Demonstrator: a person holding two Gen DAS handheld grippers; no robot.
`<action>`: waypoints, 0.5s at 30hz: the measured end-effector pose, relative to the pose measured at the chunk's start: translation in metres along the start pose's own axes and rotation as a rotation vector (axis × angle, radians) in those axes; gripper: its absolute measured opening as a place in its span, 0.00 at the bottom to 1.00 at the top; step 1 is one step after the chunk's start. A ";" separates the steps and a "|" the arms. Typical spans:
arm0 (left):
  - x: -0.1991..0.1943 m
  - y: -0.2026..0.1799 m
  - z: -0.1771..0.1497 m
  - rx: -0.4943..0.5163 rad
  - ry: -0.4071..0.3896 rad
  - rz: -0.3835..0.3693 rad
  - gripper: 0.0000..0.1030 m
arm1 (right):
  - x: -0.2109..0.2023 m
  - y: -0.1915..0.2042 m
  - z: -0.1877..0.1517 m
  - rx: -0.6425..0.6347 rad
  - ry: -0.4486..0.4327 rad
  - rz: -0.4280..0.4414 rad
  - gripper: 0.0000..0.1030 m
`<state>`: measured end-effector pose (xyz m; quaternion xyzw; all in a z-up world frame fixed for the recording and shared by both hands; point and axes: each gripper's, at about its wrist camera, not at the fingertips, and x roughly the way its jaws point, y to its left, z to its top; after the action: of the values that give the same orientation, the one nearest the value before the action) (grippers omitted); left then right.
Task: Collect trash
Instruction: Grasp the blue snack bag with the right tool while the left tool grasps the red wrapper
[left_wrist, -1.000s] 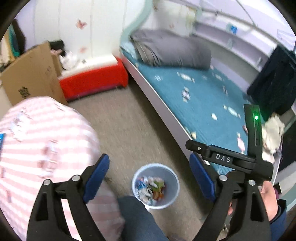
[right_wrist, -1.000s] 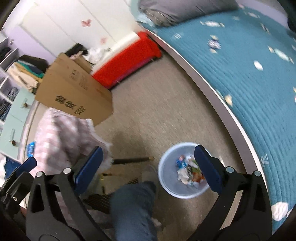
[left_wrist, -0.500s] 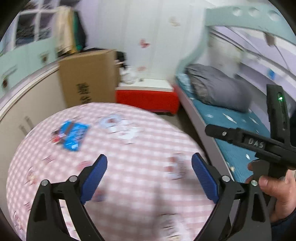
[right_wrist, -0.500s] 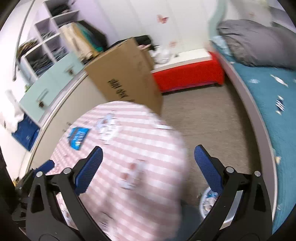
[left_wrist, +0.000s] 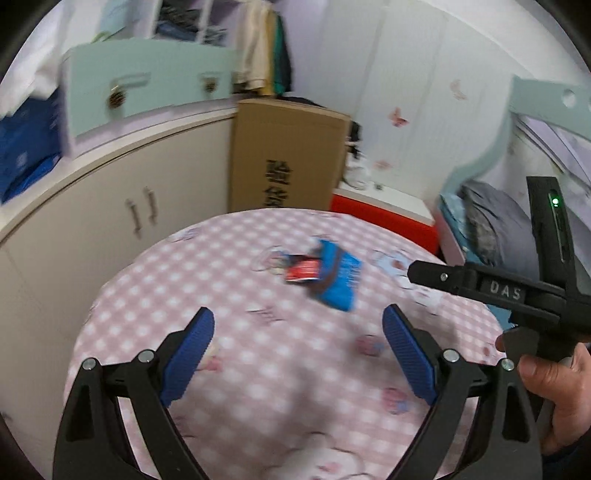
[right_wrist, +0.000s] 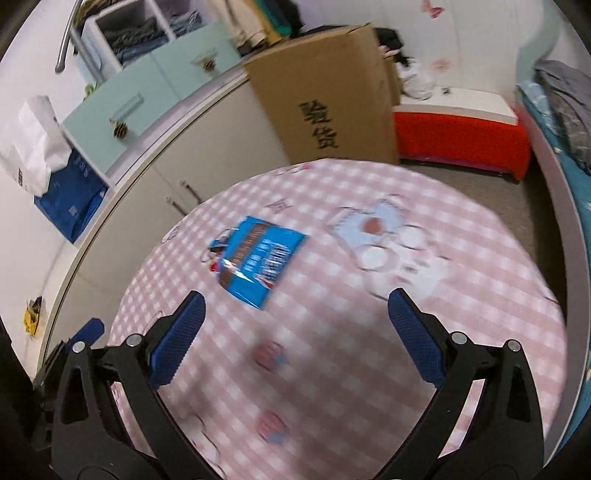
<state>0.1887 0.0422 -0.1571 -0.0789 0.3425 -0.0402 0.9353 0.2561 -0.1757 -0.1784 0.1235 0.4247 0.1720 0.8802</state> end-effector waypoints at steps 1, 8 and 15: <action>0.002 0.011 -0.001 -0.021 0.003 0.007 0.88 | 0.006 0.005 0.003 -0.007 0.009 0.000 0.94; 0.021 0.049 0.000 -0.082 0.029 0.039 0.88 | 0.077 0.038 0.021 -0.022 0.083 -0.032 0.79; 0.055 0.039 0.013 -0.027 0.059 0.012 0.88 | 0.072 0.014 0.012 0.035 0.039 0.018 0.23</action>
<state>0.2399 0.0752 -0.1891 -0.0883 0.3708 -0.0321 0.9240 0.3044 -0.1342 -0.2171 0.1394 0.4435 0.1749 0.8679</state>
